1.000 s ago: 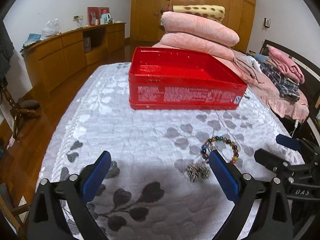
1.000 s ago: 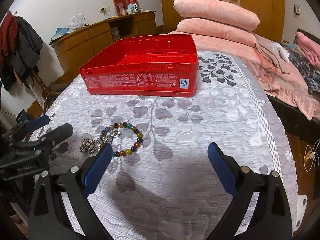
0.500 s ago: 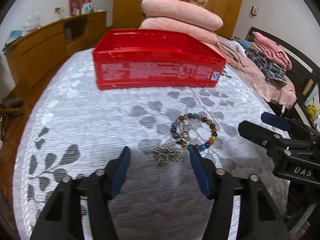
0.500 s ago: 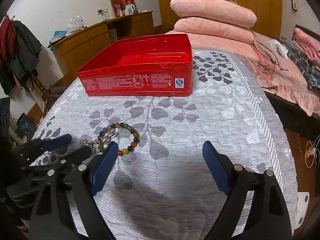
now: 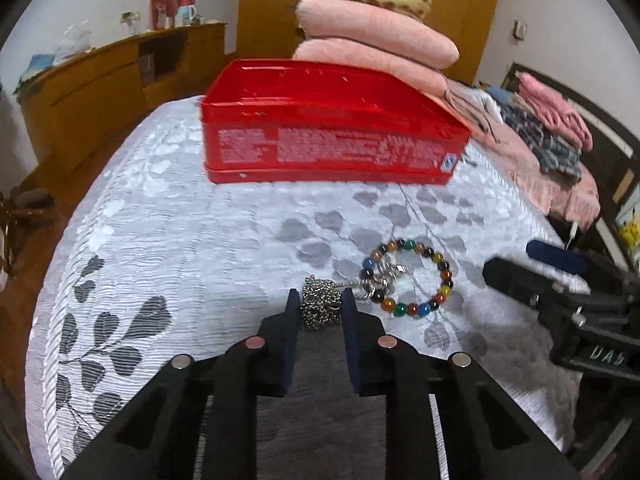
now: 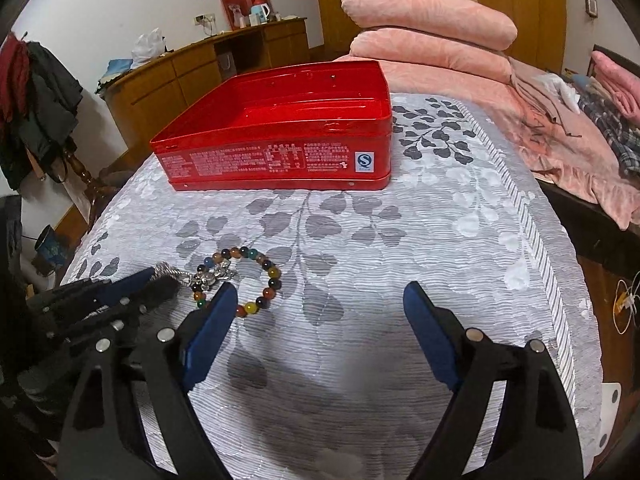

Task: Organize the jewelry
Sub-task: 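Grasp the silver chain with the left tool while the right tool grasps the multicolour bracelet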

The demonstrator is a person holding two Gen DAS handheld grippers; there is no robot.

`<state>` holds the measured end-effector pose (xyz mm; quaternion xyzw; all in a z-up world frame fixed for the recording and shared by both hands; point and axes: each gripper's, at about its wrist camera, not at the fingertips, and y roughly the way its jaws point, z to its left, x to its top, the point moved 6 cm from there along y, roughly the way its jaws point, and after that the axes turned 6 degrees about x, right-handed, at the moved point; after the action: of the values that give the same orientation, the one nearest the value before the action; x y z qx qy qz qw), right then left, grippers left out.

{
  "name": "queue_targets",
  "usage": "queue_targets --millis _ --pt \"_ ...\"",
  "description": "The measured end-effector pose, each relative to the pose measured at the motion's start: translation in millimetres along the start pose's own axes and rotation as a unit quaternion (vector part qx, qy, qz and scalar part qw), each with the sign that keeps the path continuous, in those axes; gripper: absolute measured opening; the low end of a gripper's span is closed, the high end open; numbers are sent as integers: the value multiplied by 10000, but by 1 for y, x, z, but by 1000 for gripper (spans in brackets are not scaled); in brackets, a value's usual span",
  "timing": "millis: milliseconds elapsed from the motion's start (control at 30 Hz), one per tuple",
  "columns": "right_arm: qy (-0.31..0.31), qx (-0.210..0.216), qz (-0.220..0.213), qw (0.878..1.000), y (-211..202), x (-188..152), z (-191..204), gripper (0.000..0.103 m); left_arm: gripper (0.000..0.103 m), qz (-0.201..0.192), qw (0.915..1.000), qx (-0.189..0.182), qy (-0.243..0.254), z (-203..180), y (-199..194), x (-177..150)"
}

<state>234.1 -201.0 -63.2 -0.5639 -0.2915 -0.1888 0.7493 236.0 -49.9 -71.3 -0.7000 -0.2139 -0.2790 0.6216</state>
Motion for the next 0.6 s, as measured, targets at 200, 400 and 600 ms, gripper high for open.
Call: queue_targets --millis 200,400,600 --pt "13 -18 14 10000 1 0 -2 82 21 -467 9973 303 -469 34 -21 16" --pt "-102 133 44 9998 6 0 11 82 21 -490 9965 351 -584 48 -21 20" --pt "-267 361 169 9989 14 -2 28 82 21 -350 9970 365 -589 49 -10 15"
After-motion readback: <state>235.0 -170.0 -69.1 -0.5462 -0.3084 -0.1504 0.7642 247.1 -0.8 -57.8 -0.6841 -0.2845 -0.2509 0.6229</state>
